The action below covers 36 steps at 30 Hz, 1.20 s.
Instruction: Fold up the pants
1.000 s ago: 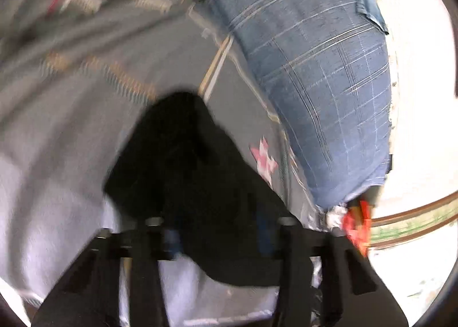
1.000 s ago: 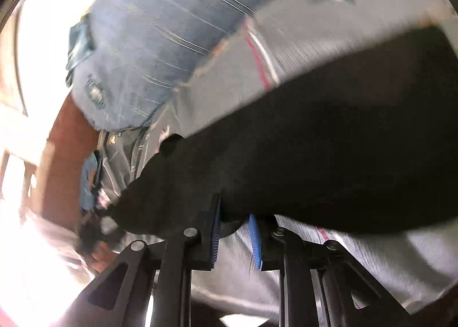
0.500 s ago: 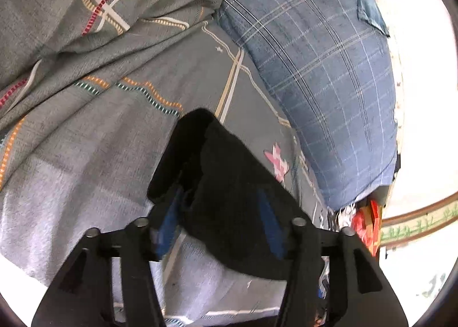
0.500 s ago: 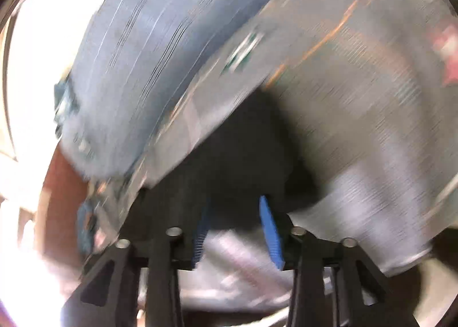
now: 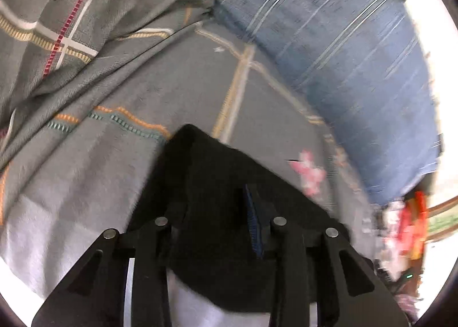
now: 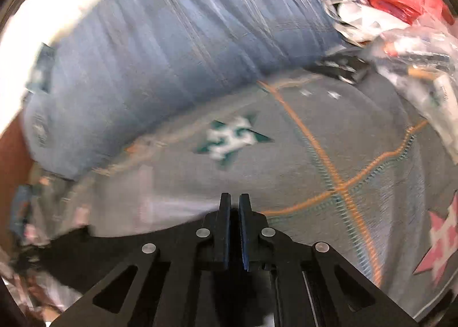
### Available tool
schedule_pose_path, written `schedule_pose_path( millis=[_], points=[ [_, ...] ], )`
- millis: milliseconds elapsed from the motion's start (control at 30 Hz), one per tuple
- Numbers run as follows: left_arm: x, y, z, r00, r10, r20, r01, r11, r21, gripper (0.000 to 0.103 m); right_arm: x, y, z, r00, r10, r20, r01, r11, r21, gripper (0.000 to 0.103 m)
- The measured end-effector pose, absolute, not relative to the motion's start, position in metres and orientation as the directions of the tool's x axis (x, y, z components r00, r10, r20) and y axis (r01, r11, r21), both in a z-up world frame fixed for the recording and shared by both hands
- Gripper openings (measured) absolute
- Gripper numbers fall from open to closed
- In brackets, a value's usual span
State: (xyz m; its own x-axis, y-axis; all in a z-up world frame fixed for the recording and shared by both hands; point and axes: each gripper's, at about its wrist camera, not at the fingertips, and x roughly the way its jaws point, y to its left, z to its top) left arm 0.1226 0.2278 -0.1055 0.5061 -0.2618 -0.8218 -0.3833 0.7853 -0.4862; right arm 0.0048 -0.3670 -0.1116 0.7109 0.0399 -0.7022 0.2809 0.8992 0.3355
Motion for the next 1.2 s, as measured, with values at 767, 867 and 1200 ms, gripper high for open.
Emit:
schedule_pose_path(
  millis=[767, 867, 1200],
  points=[
    [0.080, 0.225, -0.134, 0.534, -0.517, -0.669, -0.372, 0.566, -0.735, 0.067, -0.103, -0.369, -0.172, 0.749, 0.389, -0.537, 0.292, 0.535, 0.793, 0.059],
    [0.089, 0.220, -0.132, 0.544, -0.519, -0.659, -0.370, 0.557, -0.744, 0.066, -0.093, -0.362, -0.173, 0.770, 0.394, -0.501, 0.251, 0.535, 0.807, 0.059],
    [0.107, 0.210, -0.110, 0.560, -0.424, -0.712, -0.335, 0.670, -0.662, 0.028, -0.083, -0.359, -0.123, 0.820, 0.243, -0.518, 0.198, 0.729, 0.655, 0.010]
  ],
)
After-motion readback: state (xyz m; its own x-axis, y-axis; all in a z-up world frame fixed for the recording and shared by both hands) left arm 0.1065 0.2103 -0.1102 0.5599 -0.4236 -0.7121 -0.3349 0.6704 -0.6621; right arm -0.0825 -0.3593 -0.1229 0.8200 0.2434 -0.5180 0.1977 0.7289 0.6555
